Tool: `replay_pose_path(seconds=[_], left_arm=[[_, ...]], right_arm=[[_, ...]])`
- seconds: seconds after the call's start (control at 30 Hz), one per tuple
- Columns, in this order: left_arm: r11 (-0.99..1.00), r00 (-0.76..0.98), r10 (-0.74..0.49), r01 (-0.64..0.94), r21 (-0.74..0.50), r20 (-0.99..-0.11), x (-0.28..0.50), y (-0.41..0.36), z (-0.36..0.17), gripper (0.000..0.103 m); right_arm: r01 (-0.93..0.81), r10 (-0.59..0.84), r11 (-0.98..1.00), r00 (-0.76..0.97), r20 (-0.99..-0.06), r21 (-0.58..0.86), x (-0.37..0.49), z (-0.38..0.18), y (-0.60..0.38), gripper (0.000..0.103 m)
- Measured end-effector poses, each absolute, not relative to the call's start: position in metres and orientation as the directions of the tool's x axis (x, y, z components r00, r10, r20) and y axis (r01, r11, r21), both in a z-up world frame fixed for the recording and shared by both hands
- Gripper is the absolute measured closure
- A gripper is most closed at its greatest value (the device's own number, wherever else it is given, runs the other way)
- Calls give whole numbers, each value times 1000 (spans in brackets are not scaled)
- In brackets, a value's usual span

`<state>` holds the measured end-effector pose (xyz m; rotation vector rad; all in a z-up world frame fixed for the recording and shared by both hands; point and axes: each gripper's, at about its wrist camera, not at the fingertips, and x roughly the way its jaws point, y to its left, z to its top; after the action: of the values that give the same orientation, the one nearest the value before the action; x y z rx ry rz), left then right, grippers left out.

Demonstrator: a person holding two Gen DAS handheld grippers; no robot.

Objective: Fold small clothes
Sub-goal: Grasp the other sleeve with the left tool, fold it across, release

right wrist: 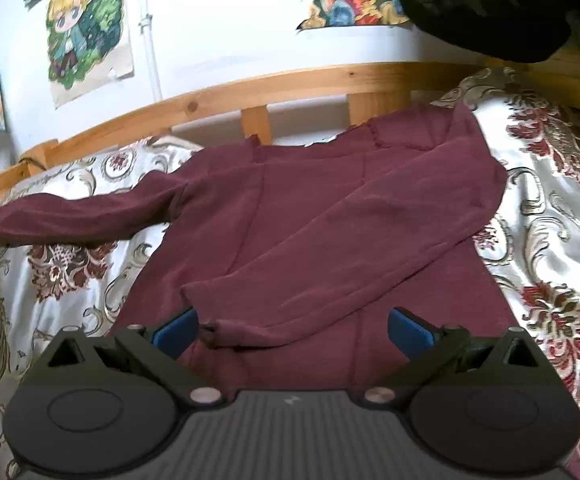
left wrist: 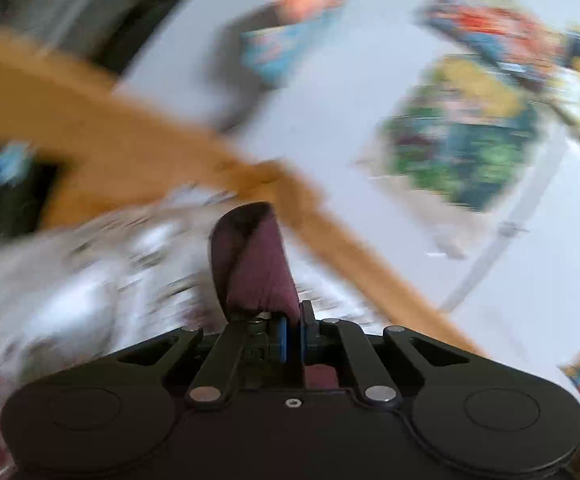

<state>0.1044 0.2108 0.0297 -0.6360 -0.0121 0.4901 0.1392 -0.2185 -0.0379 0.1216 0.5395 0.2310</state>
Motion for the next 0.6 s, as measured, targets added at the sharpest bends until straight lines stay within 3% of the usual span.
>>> replay_pose_path(seconds=[0.13,0.27,0.43,0.6], left_arm=[[861,960,278,-235,-451,31,125,171,73,98],[937,991,52,-6,-348,123,156,118,104,98],[920,950,-278,306,-245,142,186,35,114,98],[798,828,-558,554,-240,54,214,-45,88,98]], right_arm=[[-164,239,967,844,-479,195,139,-37,-234,0],[-138,226,967,850,-476,213,138,-36,-248,0],[-90,186,972,862,-472,217,130,-35,-273,0],[-7,116,975,868,-483,222,118,-37,-302,0]])
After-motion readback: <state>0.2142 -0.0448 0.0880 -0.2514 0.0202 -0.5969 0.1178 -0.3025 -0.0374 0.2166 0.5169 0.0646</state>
